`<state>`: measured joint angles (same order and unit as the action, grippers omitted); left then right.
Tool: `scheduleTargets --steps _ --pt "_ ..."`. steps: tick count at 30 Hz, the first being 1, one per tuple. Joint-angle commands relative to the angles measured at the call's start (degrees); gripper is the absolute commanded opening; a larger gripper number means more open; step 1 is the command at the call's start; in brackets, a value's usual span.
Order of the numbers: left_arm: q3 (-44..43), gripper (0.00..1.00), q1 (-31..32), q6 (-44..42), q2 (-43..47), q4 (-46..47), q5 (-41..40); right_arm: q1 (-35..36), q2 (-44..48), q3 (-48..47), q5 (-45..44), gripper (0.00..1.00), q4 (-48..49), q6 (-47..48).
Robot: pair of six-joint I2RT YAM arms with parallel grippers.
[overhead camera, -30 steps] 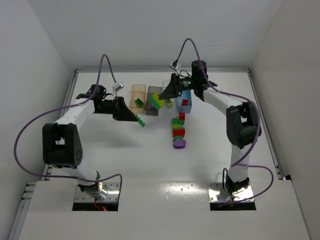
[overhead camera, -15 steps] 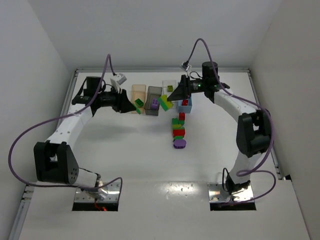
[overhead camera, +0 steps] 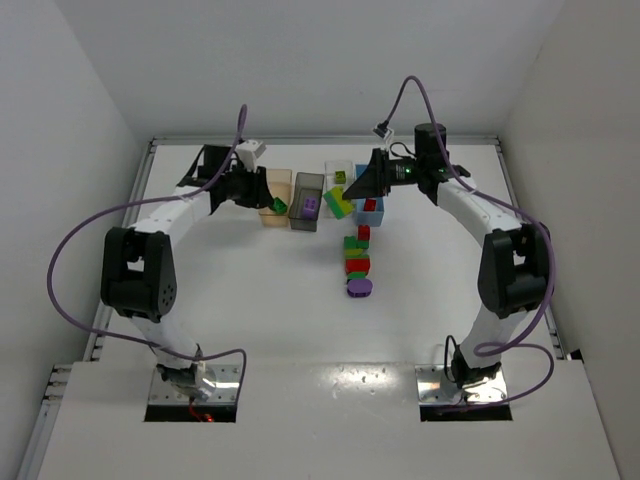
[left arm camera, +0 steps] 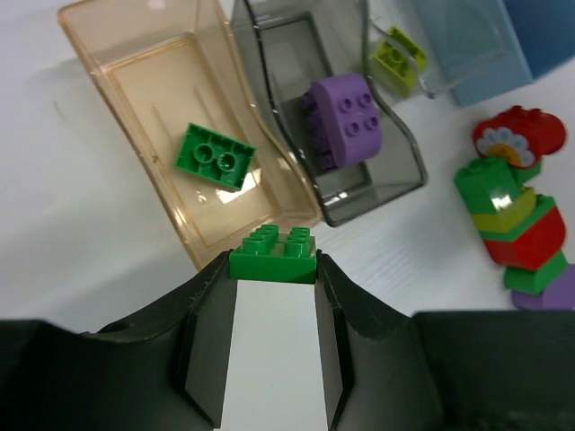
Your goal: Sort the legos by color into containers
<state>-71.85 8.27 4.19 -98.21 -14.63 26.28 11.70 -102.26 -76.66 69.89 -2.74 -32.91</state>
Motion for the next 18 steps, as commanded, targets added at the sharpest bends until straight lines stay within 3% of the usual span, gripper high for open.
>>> scheduleTargets --steps 1,6,12,15,18 --pt "-3.38 0.18 1.04 1.18 -1.27 3.12 -4.39 -0.37 2.33 -0.24 0.16 0.06 0.99 1.53" --pt "-5.05 0.22 2.36 -0.05 -3.83 3.12 -8.08 -0.37 1.72 -0.76 0.16 0.06 0.99 1.53" --pt "-6.27 0.37 2.89 -0.05 -6.90 1.45 -12.39 -0.37 1.10 -2.00 0.69 0.06 0.99 1.53" --pt "-6.81 0.58 3.42 0.56 -7.52 0.92 -13.71 -0.37 0.57 -2.00 0.69 0.06 0.99 1.53" --pt "-7.33 0.71 3.94 1.09 -8.05 0.39 -14.33 -0.37 0.57 -2.00 0.69 0.06 0.99 1.53"
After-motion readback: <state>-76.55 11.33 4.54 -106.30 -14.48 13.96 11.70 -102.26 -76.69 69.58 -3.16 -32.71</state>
